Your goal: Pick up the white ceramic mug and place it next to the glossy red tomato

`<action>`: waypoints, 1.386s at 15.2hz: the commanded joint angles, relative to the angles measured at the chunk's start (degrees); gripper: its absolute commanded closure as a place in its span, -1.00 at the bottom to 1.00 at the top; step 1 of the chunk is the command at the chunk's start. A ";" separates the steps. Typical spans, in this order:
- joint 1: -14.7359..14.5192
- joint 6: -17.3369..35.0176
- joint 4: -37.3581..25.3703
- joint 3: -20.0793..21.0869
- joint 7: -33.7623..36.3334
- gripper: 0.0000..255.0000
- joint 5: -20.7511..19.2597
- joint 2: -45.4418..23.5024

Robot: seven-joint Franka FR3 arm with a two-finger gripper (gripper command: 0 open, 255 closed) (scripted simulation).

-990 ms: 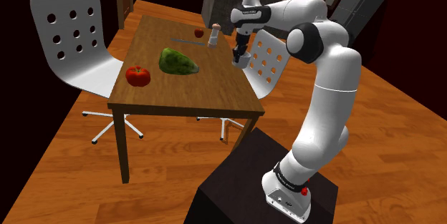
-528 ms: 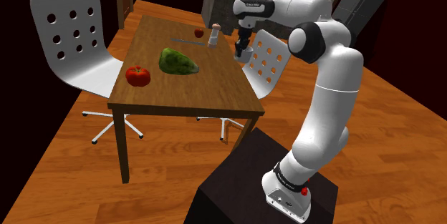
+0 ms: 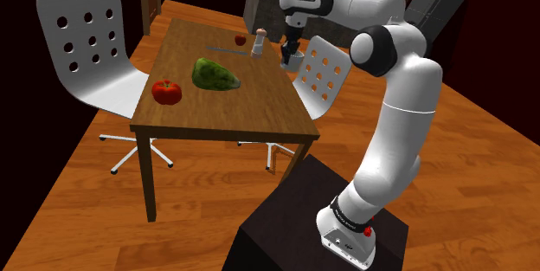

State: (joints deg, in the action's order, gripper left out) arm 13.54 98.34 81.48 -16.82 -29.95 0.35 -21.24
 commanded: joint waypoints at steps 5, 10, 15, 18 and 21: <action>-5.32 0.46 4.29 2.14 7.31 1.00 -1.11 3.43; -9.48 0.25 5.59 4.27 13.53 1.00 -1.51 4.57; -13.40 -0.48 4.95 6.49 19.60 1.00 -1.55 4.31; -15.68 -1.17 3.62 7.79 23.15 1.00 -1.47 3.48; -17.92 -2.08 1.55 9.05 26.62 1.00 -1.33 2.14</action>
State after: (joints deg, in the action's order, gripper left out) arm -3.53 96.41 83.17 -8.23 -4.71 -0.95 -19.06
